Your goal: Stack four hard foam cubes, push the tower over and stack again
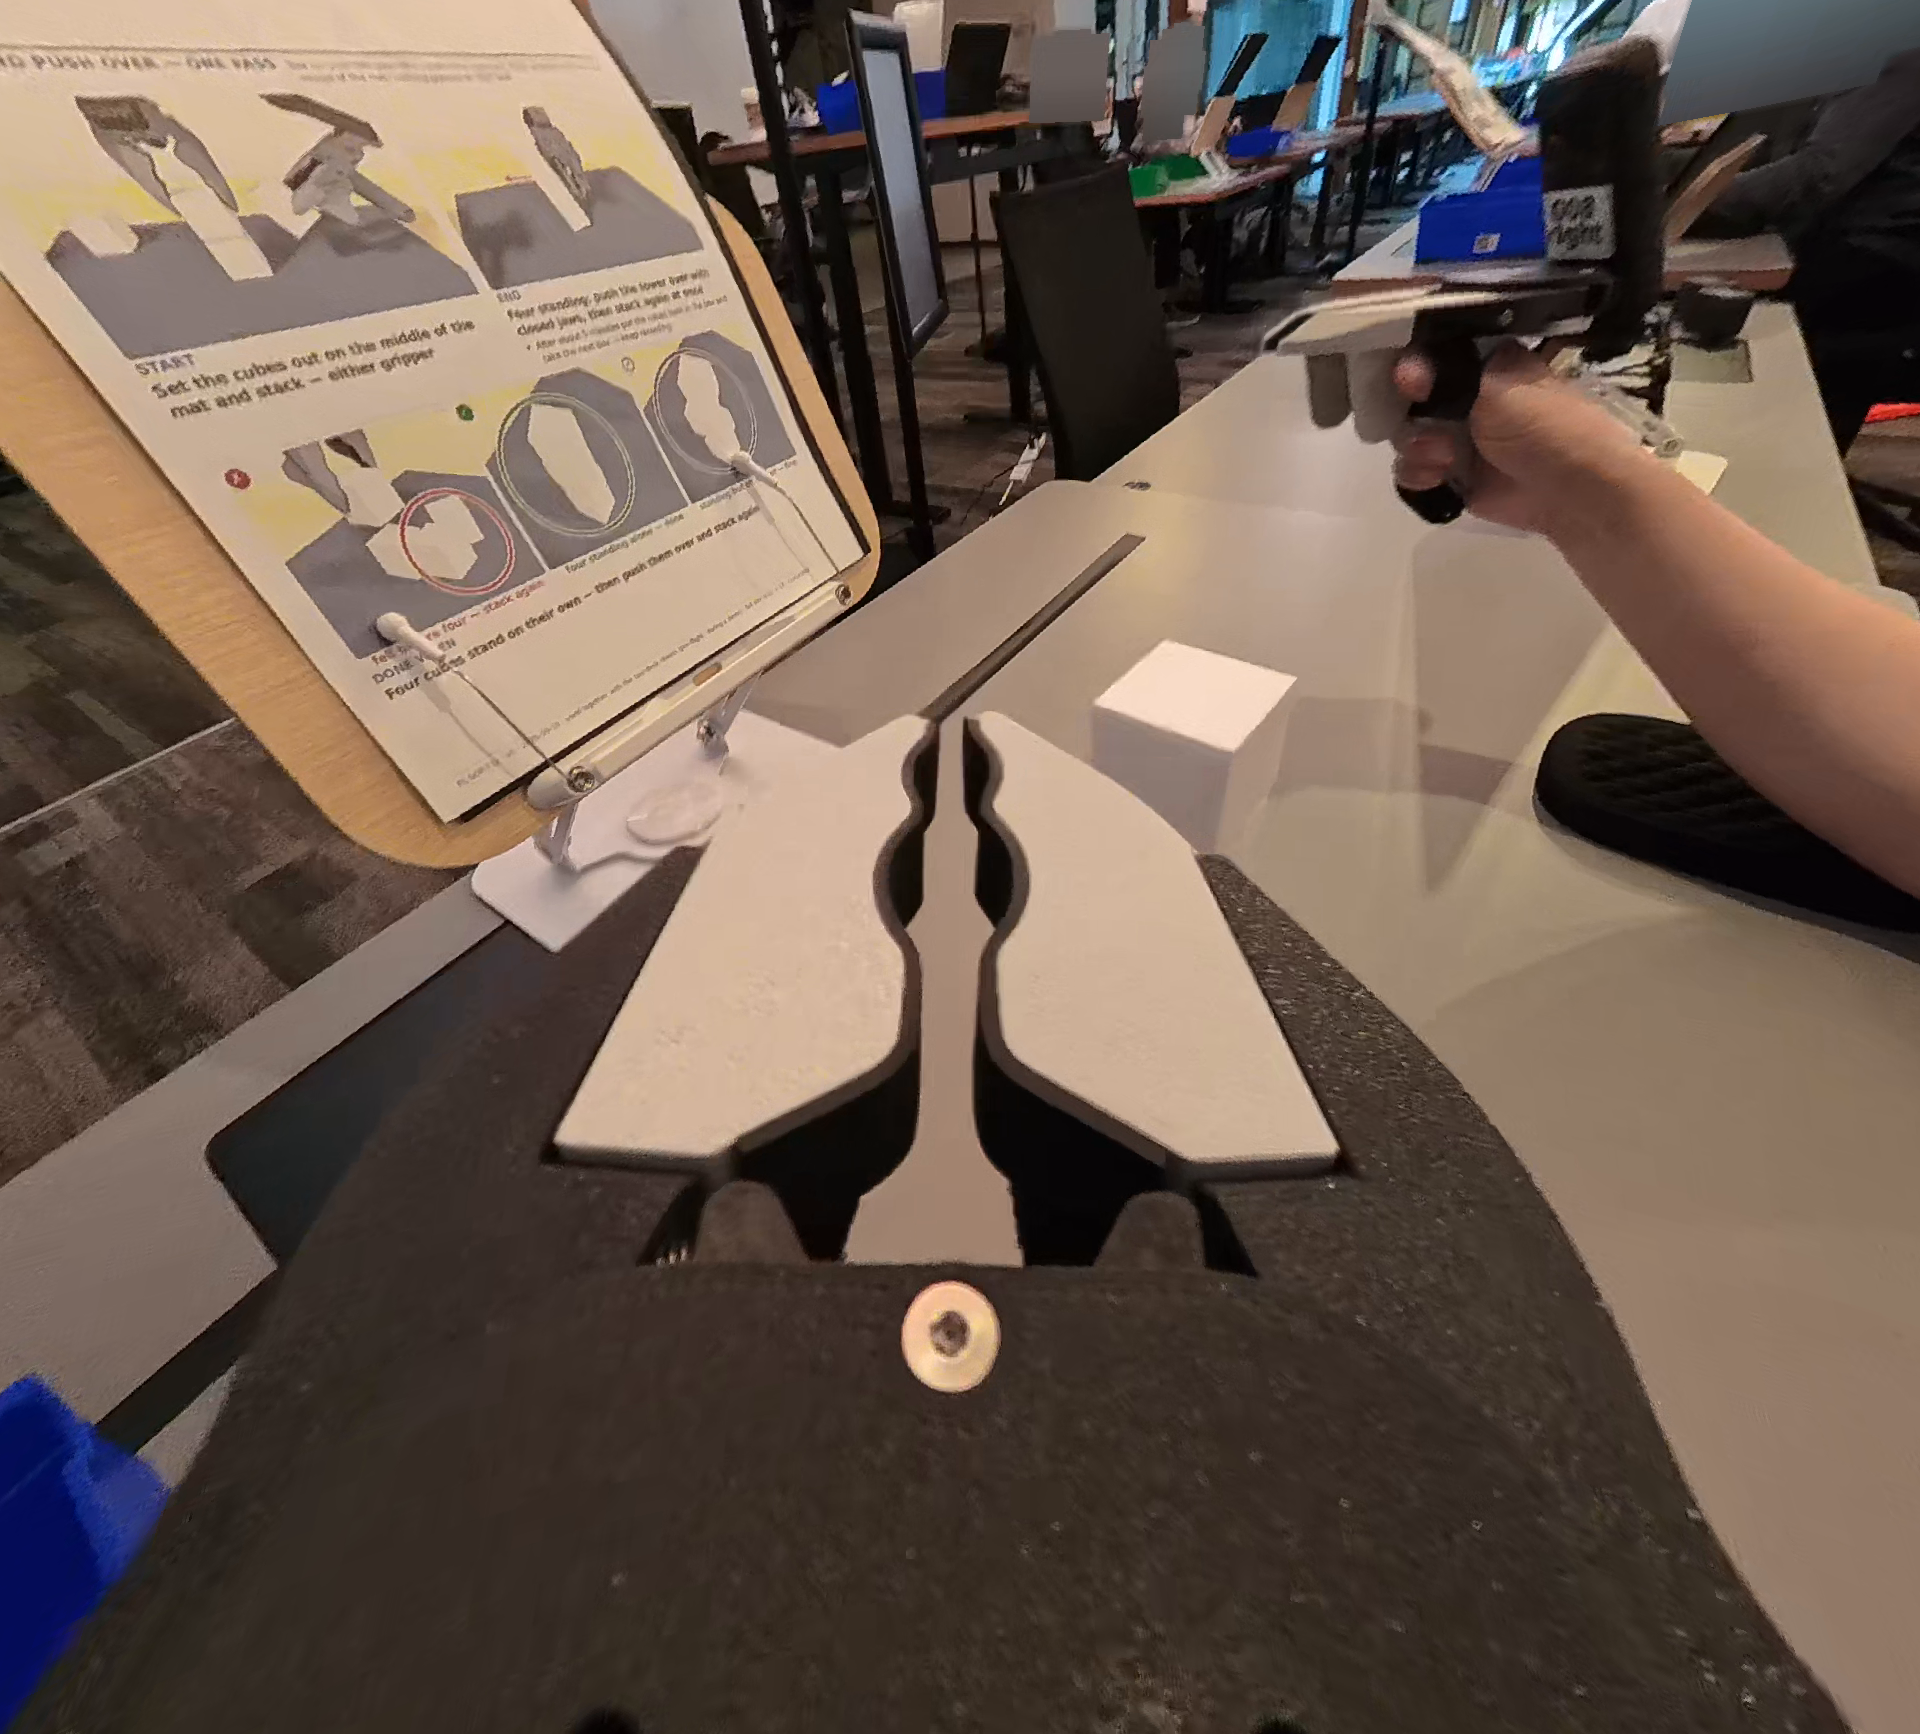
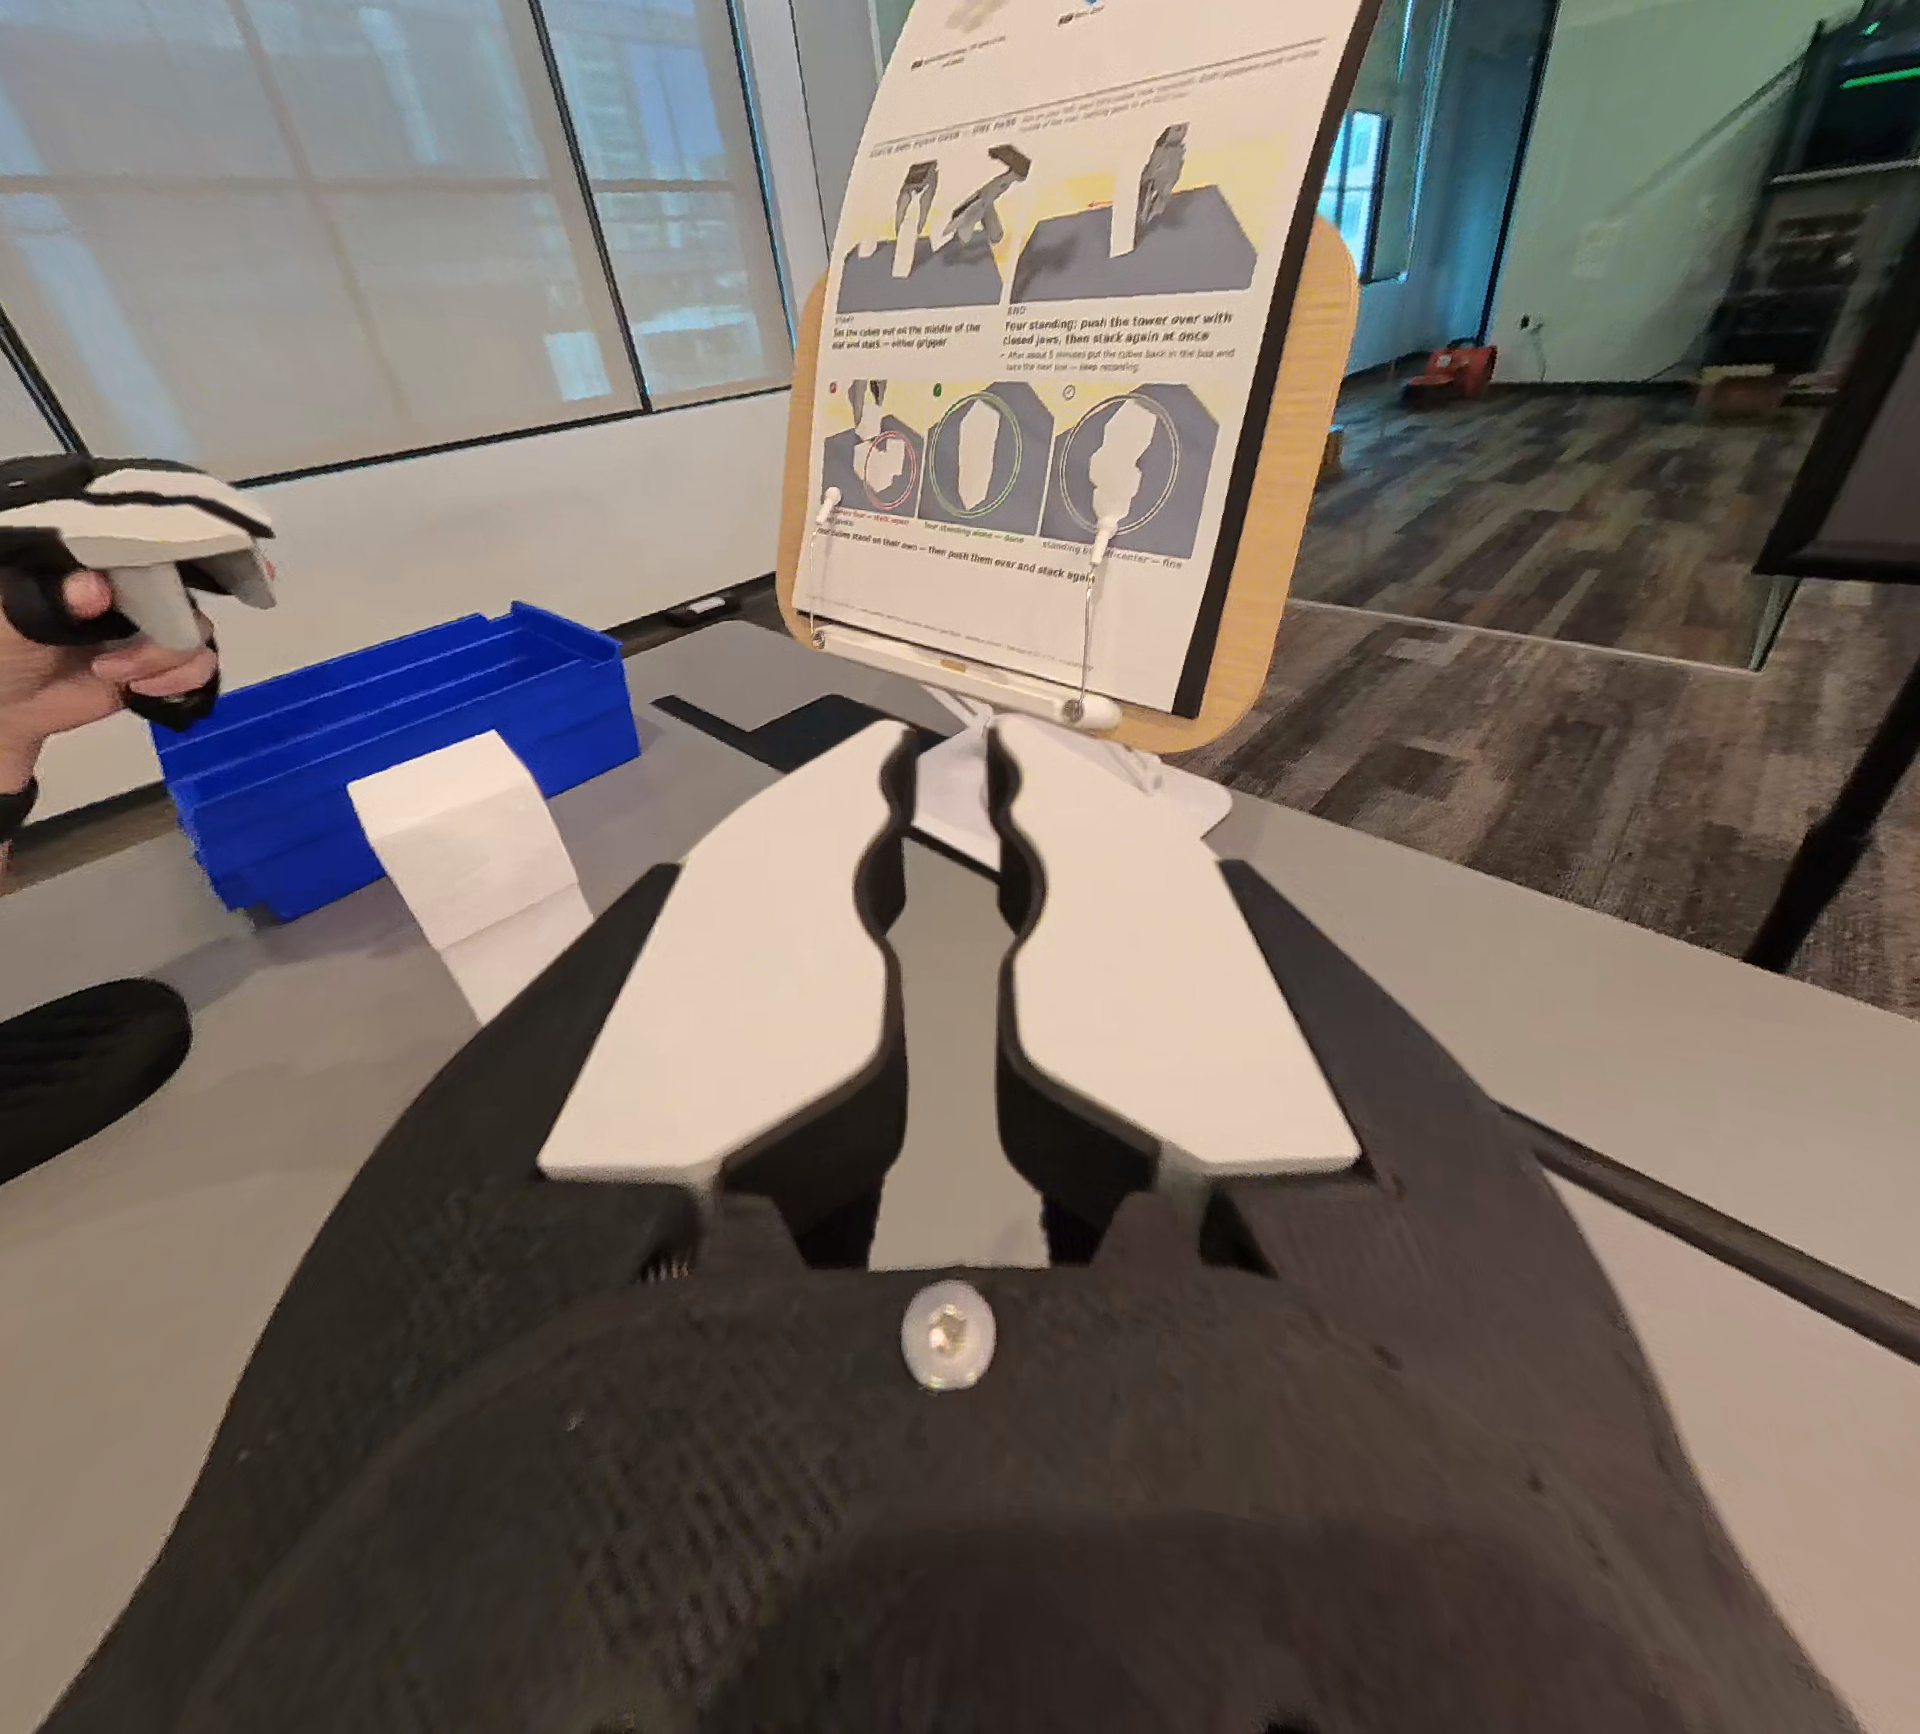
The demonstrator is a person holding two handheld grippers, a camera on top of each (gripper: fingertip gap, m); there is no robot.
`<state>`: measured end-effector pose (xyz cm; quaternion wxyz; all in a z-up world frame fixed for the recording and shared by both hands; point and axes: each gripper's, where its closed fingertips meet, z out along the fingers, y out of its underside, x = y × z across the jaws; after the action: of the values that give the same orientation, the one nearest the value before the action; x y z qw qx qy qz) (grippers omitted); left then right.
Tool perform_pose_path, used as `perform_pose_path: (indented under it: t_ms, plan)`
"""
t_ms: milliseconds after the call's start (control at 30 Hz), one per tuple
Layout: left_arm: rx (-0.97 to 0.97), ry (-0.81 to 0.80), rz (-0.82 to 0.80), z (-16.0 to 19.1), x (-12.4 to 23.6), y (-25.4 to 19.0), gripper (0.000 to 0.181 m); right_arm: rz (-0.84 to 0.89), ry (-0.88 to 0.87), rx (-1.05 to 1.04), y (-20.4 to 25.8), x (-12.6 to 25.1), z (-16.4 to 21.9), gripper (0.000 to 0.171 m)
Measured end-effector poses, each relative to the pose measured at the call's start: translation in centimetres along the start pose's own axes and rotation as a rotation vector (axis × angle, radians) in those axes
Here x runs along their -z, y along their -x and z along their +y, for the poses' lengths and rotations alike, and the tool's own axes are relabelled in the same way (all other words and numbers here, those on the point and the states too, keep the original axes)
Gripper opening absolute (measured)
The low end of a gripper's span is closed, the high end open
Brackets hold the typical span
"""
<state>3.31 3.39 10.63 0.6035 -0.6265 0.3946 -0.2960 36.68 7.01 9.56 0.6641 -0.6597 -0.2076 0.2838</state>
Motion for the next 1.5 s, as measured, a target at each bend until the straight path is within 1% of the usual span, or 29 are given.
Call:
perform_pose_path:
  t_ms: [33, 100, 167, 267, 333, 400, 500, 600, 667, 800, 867, 1033, 1133, 1267, 1367, 1500]
  plan:
    - [0.001, 0.024, -0.009, 0.3, 0.0, 0.1, 0.000, -0.006, 0.016, -0.006, 0.0, 0.0, 0.2, 0.007]
    - [0.010, 0.075, -0.025, 1.0, 0.0, 0.5, 0.000, -0.043, 0.072, -0.013, 0.4, -0.1, 1.0, 0.001]
    - [0.021, 0.122, -0.034, 1.7, 0.2, 0.7, 0.000, -0.093, 0.174, -0.008, 1.2, -0.3, 2.3, 0.001]
    - [0.022, 0.186, -0.072, 2.2, 1.1, 1.3, 0.000, -0.196, 0.413, 0.021, 3.1, -0.2, 5.7, 0.001]
    - [0.012, 0.235, -0.131, 2.6, 2.4, 2.3, 0.000, -0.270, 0.607, 0.049, 4.8, 0.4, 8.5, 0.001]
    - [0.004, 0.283, -0.211, 3.0, 4.0, 3.6, 0.000, -0.306, 0.775, 0.096, 6.2, 1.0, 10.8, 0.001]
    - [0.011, 0.305, -0.313, 2.9, 6.4, 5.2, 0.000, -0.316, 0.965, 0.183, 8.3, 1.3, 13.3, 0.001]
    - [0.056, 0.335, -0.297, 3.4, 8.1, 5.2, 0.000, -0.285, 1.126, 0.265, 9.8, 0.9, 15.8, 0.001]
    - [0.053, 0.336, -0.314, 3.3, 8.9, 5.4, 0.000, -0.284, 1.209, 0.279, 10.5, 0.4, 17.4, 0.001]
    - [0.046, 0.320, -0.340, 2.9, 9.7, 5.8, 0.000, -0.292, 1.263, 0.237, 12.0, -1.9, 19.5, 0.001]
    - [0.048, 0.302, -0.325, 2.7, 9.9, 5.6, 0.000, -0.284, 1.249, 0.256, 12.8, -3.6, 19.7, 0.001]
    - [0.056, 0.271, -0.315, 2.3, 10.2, 5.6, 0.000, -0.330, 1.208, 0.313, 16.4, -8.1, 18.9, 0.000]
    - [0.058, 0.269, -0.311, 2.3, 10.3, 5.6, 0.000, -0.373, 1.134, 0.368, 19.2, -10.2, 16.8, 0.001]
    - [0.049, 0.277, -0.314, 2.4, 10.1, 5.5, 0.000, -0.383, 1.105, 0.436, 20.8, -10.7, 13.7, 0.001]
    - [0.039, 0.276, -0.309, 2.2, 9.6, 5.2, 0.003, -0.361, 1.104, 0.459, 20.3, -10.1, 12.3, 0.001]
    - [0.010, 0.281, -0.339, 2.1, 8.7, 5.3, 0.018, -0.335, 1.109, 0.456, 18.8, -8.4, 11.7, 0.001]
